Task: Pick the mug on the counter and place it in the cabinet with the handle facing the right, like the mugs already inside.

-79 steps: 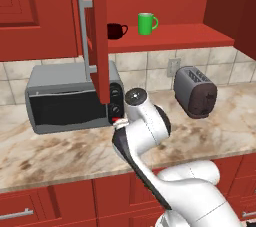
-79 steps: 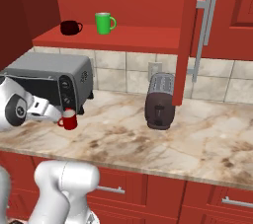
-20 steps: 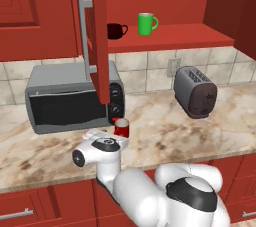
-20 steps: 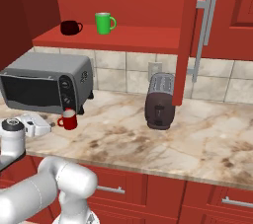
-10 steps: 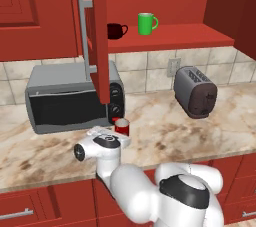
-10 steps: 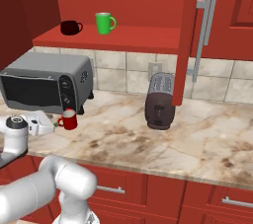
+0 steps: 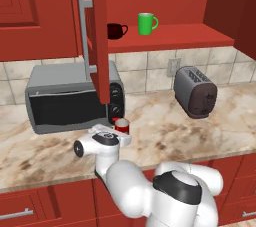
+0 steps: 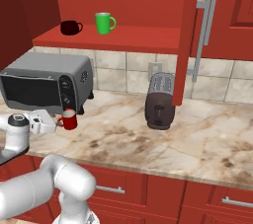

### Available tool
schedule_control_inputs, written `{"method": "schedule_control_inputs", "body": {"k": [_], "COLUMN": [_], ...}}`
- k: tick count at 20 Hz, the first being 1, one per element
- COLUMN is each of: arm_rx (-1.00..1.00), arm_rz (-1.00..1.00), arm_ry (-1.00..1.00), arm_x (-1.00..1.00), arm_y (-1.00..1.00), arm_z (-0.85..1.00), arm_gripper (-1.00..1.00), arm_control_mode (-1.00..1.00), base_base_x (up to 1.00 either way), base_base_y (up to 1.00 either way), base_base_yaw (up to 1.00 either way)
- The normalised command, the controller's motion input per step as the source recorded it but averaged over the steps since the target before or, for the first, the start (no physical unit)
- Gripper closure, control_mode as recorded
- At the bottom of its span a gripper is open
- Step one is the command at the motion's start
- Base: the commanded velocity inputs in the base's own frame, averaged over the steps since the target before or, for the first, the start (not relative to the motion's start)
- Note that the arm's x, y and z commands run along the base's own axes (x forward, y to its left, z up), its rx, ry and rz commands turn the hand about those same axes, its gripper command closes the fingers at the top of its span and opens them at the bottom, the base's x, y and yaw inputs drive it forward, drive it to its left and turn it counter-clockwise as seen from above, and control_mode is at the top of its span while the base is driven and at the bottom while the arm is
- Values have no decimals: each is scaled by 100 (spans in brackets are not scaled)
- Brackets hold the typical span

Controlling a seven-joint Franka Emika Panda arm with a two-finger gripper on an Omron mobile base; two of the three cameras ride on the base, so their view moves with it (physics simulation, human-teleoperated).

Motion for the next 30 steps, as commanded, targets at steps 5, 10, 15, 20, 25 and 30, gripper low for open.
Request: {"method": "schedule_control_inputs", "body": {"k": [5,10,15,20,25,30], "arm_rx": [-9,-8,-6,-6,-6,-1], "arm_rz": [-5,-7,-6,-6,-8,-1], "arm_ry": [3,2,1,0,0,1], "arm_x": [6,14,30,26,9,1], "arm_y": [0,0,12,18,1,0], "arm_z": [-22,-19,-10,-8,-10,-1], "arm_gripper": [-100,-100,-100,-100,100,100], "arm_control_mode": [-100,-100,-100,-100,-100,-100], "base_base_x": [0,0,0,0,0,0], "base_base_y": [0,0,0,0,0,0], "base_base_yaw": [0,0,0,0,0,0]}}
